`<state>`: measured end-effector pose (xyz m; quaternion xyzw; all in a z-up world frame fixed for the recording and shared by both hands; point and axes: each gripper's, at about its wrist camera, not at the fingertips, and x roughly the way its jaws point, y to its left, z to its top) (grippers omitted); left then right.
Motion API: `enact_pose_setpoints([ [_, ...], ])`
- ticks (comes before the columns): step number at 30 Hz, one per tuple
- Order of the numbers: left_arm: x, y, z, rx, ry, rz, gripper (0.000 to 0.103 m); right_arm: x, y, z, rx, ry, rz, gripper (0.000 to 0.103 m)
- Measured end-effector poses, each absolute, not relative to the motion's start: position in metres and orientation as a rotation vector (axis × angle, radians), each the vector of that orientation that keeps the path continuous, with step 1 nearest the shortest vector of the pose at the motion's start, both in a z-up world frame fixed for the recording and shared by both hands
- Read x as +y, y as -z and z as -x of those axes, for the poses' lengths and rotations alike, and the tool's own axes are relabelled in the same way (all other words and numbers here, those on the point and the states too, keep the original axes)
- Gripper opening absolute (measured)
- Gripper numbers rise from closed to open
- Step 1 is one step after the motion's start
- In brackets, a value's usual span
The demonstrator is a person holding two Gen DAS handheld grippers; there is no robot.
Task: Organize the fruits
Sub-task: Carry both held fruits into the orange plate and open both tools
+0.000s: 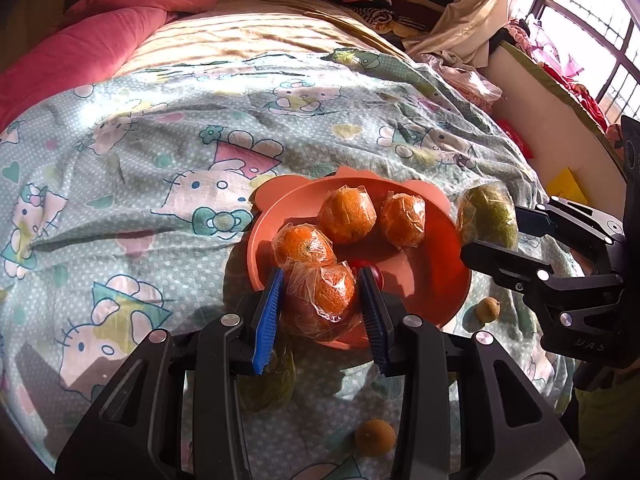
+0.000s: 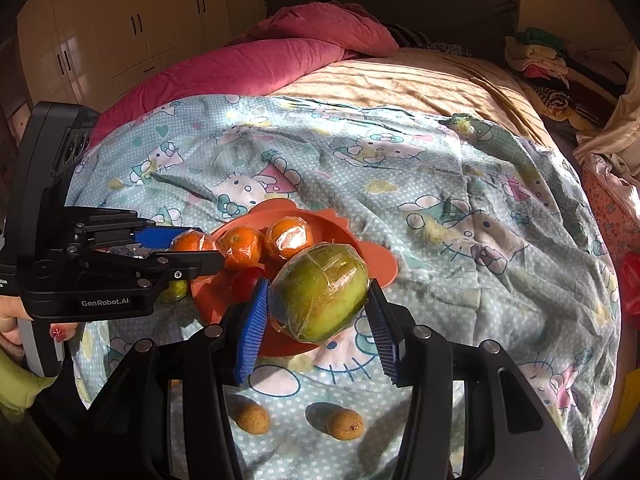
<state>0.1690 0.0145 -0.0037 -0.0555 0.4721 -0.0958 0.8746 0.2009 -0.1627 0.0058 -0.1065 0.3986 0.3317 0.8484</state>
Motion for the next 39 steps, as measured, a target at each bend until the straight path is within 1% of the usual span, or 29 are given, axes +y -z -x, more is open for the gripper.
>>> enact_pose_setpoints([
  [8, 0.011, 0.008, -0.171, 0.984, 0.198, 0.107, 0.030, -0.154, 0.007, -0.201, 0.854, -0.702, 0.276, 0.047],
  [39, 0.020, 0.019, -0.184, 0.991, 0.182, 0.152, 0.030, -0.143, 0.018, -0.207, 0.878, -0.725, 0.314, 0.048],
])
